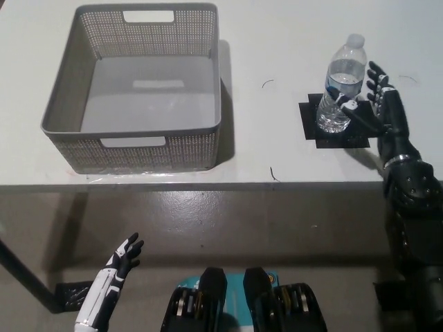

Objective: Use the right hand to pick up a water botttle and place it into a container on the left side

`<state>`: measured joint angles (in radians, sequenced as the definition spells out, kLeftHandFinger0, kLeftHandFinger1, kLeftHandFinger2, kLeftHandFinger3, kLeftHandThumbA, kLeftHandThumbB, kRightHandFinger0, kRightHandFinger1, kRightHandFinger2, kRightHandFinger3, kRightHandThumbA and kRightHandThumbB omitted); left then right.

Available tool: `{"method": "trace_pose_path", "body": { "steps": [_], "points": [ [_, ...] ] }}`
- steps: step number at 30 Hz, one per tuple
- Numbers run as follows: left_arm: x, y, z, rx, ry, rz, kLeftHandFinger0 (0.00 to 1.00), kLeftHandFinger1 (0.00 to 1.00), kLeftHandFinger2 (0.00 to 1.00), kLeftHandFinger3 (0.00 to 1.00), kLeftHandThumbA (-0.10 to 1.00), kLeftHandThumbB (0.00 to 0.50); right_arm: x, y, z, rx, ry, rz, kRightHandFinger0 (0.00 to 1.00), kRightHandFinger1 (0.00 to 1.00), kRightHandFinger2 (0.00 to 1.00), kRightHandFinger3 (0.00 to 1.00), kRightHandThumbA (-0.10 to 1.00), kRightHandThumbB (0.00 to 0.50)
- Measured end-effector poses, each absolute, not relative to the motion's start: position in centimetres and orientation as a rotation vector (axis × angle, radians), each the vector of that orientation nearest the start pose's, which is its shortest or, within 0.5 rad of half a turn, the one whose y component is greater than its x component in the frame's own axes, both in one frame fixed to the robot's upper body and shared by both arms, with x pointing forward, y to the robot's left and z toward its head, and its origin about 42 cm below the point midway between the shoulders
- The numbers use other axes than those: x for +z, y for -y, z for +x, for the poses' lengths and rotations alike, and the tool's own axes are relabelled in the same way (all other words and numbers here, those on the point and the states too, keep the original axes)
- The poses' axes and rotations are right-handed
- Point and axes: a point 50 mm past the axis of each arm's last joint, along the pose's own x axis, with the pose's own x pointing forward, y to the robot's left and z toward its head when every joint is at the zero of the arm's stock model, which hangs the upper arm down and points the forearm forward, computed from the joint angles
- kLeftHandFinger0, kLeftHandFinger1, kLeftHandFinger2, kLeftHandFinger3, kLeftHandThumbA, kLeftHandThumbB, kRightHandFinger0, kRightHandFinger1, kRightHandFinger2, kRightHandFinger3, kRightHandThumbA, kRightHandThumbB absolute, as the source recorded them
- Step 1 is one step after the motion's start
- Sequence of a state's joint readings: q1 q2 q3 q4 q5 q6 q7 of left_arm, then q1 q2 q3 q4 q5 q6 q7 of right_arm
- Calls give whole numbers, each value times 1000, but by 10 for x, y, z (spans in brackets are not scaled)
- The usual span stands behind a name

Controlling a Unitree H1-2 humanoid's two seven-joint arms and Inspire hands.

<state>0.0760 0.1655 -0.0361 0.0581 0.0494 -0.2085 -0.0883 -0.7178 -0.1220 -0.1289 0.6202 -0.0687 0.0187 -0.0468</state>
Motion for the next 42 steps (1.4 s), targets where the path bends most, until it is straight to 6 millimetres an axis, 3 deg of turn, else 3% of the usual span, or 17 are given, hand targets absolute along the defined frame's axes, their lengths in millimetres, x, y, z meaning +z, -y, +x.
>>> {"method": "trace_pose_path", "body": {
  "steps": [20, 25, 26, 27, 28, 29, 30, 31, 32, 33, 35, 37, 39, 42],
  "points": [
    [73, -256, 254, -137, 65, 202, 1000, 1000, 1000, 1000, 1000, 277, 181, 234, 528, -22, -125, -121, 1000, 1000, 1000, 1000, 1000, 500],
    [73, -256, 254, -140, 66, 190, 1000, 1000, 1000, 1000, 1000, 276, 193, 231, 548, -18, -176, -125, 1000, 1000, 1000, 1000, 1000, 500],
    [73, -256, 254, -141, 66, 188, 1000, 1000, 1000, 1000, 1000, 275, 197, 231, 552, -18, -181, -130, 1000, 1000, 1000, 1000, 966, 484],
    [73, -256, 254, -142, 66, 187, 1000, 1000, 1000, 1000, 1000, 277, 198, 230, 554, -18, -189, -134, 1000, 1000, 1000, 1000, 764, 497],
    [72, -256, 254, -143, 66, 186, 1000, 1000, 1000, 1000, 1000, 277, 200, 230, 556, -19, -192, -141, 1000, 1000, 1000, 1000, 700, 500],
    [72, -256, 254, -146, 64, 185, 1000, 1000, 1000, 1000, 1000, 283, 203, 228, 560, -33, -196, -155, 1000, 1000, 1000, 1000, 542, 500],
    [72, -256, 254, -148, 63, 185, 1000, 1000, 1000, 1000, 1000, 284, 205, 227, 561, -49, -193, -160, 1000, 1000, 1000, 1000, 505, 500],
    [71, -256, 254, -149, 62, 185, 1000, 1000, 1000, 1000, 1000, 277, 206, 226, 562, -61, -190, -164, 119, 114, 239, 412, 79, 375],
    [71, -256, 254, -149, 60, 185, 1000, 1000, 1000, 1000, 1000, 275, 207, 226, 562, -74, -188, -168, 5, 9, 171, 160, -75, 283],
    [70, -256, 254, -149, 58, 185, 1000, 1000, 1000, 1000, 1000, 269, 207, 225, 562, -92, -186, -180, 0, 0, 177, 89, -99, 220],
    [70, -256, 254, -149, 55, 185, 1000, 1000, 1000, 1000, 1000, 268, 203, 224, 560, -118, -187, -201, 0, 0, 283, 226, -100, 155],
    [69, -256, 254, -149, 54, 185, 1000, 1000, 1000, 1000, 1000, 274, 200, 220, 559, -138, -183, -214, 0, 0, 418, 440, -100, 158],
    [70, -256, 254, -150, 55, 185, 1000, 1000, 1000, 1000, 1000, 288, 198, 214, 558, -173, -172, -225, 0, 13, 458, 489, -100, 151],
    [70, -256, 254, -150, 55, 185, 1000, 1000, 1000, 1000, 1000, 272, 195, 205, 556, -209, -162, -229, 0, 37, 502, 557, -100, 158]
  ]
}}
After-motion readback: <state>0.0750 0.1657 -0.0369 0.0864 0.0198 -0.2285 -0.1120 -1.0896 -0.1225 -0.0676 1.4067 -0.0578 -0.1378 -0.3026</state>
